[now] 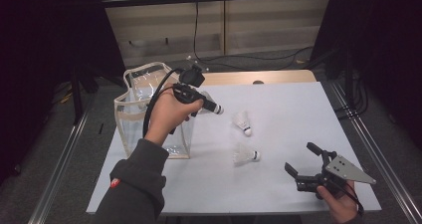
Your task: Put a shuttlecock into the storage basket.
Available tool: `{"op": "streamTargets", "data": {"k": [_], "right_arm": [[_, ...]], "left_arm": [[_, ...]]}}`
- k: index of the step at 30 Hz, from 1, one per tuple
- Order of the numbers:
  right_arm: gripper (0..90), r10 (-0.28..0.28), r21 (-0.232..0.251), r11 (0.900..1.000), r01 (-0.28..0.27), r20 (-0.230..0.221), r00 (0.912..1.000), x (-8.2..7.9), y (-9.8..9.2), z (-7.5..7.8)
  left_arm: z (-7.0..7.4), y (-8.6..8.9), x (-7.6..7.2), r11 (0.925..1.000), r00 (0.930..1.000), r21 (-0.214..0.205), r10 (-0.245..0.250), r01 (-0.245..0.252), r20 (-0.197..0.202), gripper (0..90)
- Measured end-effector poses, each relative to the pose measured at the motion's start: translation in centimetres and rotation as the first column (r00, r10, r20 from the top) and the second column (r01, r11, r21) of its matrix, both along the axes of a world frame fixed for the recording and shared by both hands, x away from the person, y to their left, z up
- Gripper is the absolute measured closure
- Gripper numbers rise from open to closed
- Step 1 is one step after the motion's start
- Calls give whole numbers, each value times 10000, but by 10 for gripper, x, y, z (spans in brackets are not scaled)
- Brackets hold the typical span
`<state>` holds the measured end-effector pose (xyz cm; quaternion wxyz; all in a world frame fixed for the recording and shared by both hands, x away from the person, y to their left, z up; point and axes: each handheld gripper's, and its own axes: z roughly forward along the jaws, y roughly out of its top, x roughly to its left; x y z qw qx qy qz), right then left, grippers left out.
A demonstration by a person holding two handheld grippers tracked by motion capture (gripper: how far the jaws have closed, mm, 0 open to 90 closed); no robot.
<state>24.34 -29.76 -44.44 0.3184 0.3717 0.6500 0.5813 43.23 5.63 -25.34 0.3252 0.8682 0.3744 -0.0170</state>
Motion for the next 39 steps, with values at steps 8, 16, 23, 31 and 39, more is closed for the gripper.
{"op": "streamTargets", "data": {"k": [8,16,23,31,39], "right_arm": [[8,16,6,10000,-16,-30,10000,0,0,0],[8,28,24,10000,-28,-23,10000,0,0,0],[8,50,44,10000,-50,-29,10000,0,0,0],[8,59,44,10000,-59,-33,10000,0,0,0],[8,104,63,9999,-103,-46,9999,0,1,0]], "left_arm": [[3,3,3,9999,10000,-133,35,-36,-79,896],[3,3,6,9999,9999,122,93,-92,-87,896],[5,3,8,9996,9998,217,154,-152,-84,896],[12,7,12,9996,9996,110,265,-264,-92,896],[17,12,16,9990,9990,70,446,-445,-70,896]]}}
